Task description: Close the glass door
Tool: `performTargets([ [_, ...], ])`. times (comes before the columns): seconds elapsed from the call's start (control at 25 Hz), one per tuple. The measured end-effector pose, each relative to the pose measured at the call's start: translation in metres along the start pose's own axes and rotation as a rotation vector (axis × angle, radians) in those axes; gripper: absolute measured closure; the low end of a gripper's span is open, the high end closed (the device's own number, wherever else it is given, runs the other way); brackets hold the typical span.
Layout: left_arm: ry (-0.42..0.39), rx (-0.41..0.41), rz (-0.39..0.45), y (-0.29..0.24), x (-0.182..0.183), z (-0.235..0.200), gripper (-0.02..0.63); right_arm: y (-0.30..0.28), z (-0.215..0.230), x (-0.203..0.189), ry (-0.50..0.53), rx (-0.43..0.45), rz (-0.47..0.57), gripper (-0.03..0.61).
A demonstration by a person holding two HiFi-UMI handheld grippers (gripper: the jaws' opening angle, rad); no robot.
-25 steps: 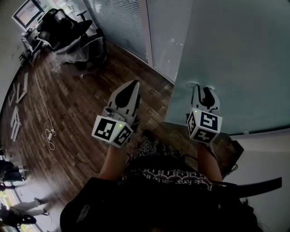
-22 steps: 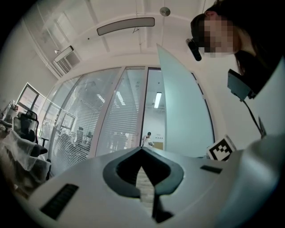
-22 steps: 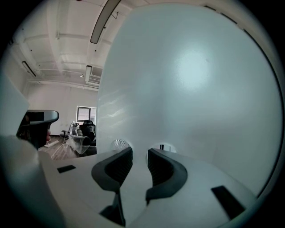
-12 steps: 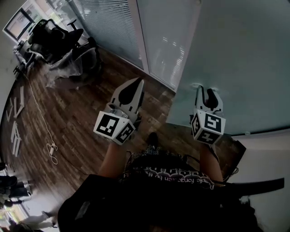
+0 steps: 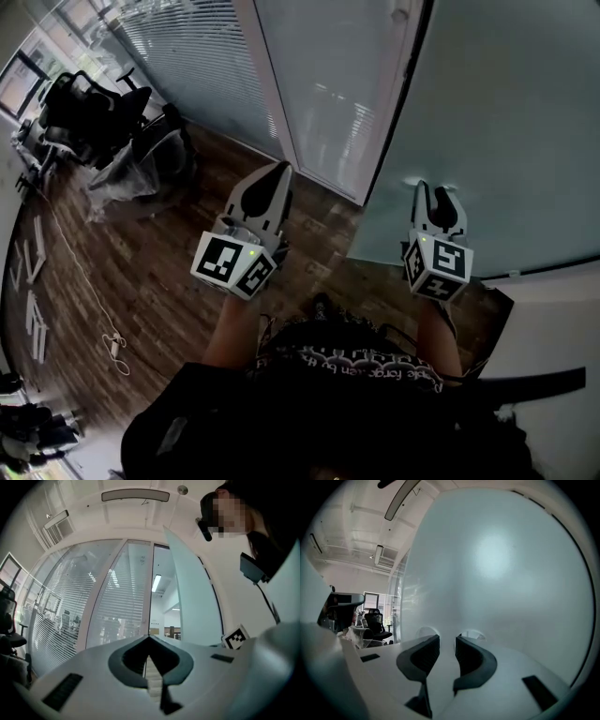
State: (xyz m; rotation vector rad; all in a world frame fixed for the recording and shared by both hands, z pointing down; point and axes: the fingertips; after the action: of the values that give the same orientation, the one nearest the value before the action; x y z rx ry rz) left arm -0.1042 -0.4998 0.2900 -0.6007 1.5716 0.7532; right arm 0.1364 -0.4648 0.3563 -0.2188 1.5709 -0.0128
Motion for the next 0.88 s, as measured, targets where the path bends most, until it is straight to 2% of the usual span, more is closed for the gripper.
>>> performTargets([
  [0.48,0.016,-0.123,0.008,-0.049,-0.002,-0.032,0.612,-0.038,0.017,0.002,-0.001,-0.117,0.045,0.471],
  [0.72,0.050,-0.169,-0.016,-0.064,-0.021,-0.027,0.612,-0.053,0.026,0.002,-0.007,-0.139,0.042,0.471],
  [0.88,0.071,-0.174,-0.011,-0.074,-0.021,-0.034,0.612,-0.063,0.028,0.009,-0.003,-0.141,0.039,0.471],
])
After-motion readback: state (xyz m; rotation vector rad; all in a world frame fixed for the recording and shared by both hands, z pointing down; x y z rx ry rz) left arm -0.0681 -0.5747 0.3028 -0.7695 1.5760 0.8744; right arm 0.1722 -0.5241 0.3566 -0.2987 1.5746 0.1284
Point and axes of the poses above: the fingertips, and each gripper's own axes: y backward along the fingers, z to its right, x out of its top, and after that the axes turned 2 degrees about -x, right-handed
